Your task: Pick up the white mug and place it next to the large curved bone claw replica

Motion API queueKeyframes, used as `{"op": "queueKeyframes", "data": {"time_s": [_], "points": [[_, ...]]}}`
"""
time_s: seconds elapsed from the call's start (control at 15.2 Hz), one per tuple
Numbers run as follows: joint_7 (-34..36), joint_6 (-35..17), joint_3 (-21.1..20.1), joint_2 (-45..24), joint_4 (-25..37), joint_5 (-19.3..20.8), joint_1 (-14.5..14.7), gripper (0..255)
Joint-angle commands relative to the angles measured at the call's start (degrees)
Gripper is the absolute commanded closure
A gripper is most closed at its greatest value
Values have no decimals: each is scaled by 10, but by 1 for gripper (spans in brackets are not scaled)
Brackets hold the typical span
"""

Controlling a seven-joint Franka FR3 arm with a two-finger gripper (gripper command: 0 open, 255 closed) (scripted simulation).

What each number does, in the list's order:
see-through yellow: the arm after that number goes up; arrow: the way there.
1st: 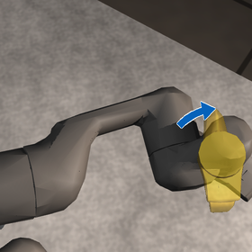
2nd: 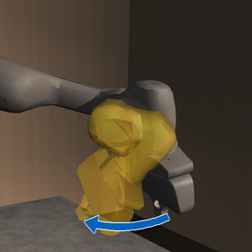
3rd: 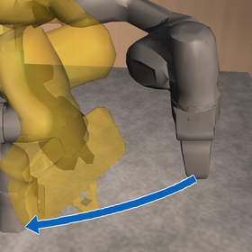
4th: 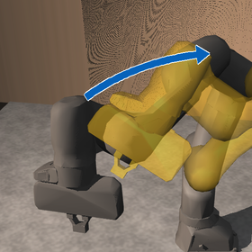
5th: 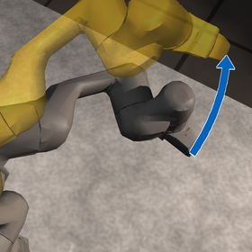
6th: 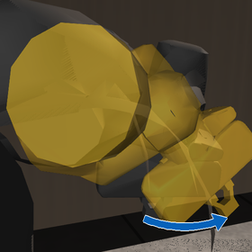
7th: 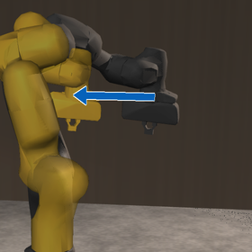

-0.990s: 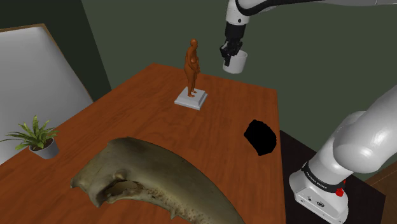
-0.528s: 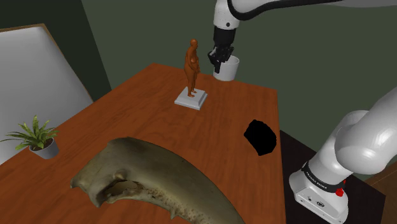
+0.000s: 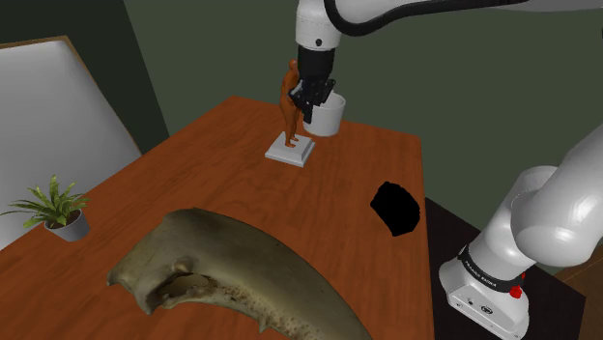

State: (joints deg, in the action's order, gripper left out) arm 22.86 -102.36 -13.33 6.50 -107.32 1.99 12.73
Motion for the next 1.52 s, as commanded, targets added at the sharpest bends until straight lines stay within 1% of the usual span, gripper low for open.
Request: {"op": "queueKeyframes", "data": {"time_s": [0.0,0.07,0.73,1.45], "points": [[32,0,-18,-12,11,2,13,255],[35,1,-19,-14,13,2,15,255],[40,-76,-20,-19,-59,4,15,255],[49,-159,-22,-39,-123,12,16,255]]}}
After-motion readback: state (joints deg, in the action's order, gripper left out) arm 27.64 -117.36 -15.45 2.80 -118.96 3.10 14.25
